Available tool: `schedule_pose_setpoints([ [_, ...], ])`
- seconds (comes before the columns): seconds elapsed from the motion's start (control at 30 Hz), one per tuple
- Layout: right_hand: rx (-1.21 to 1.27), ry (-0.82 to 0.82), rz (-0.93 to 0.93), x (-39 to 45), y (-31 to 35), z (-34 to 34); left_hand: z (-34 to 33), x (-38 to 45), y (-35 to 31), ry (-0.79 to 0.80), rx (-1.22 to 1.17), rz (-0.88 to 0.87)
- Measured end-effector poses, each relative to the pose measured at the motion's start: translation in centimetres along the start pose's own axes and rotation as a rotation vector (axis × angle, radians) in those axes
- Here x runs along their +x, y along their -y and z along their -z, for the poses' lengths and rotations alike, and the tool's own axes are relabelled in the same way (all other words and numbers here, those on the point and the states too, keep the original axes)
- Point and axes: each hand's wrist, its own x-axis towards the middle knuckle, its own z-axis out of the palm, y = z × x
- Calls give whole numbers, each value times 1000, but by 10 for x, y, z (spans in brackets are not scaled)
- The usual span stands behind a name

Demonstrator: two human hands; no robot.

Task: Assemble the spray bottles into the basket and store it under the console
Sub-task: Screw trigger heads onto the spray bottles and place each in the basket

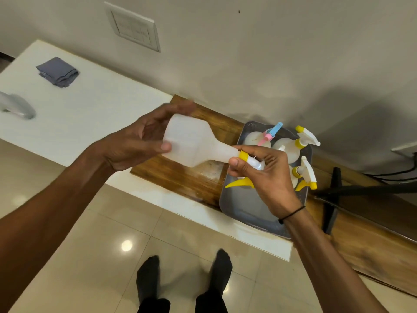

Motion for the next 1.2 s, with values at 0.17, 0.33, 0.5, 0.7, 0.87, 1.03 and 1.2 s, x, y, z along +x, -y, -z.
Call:
schedule_pose_setpoints([
  [0.17,-41,-18,47,2,-1,-7,-23,12,2,-221,-250,242],
  [0.33,-116,42,25,3,-2,5,-26,13,10,-307,118,294],
  [0.5,-9,72,-96,1,-10,7,-25,9,14,-254,260,65],
  [0.7,194,118,-190,-2,-12,3,-25,-3,29,-137,19,-79],
  [0.87,203,177,-229,0,-6,3,-25,-10,38,-86,-72,-163],
  [1.03,245,152,-287,-7,-6,1,-24,-6,27,21,47,-185],
  [1.2,241,69,-183,-16,-7,-5,-23,2,13,17,82,-123],
])
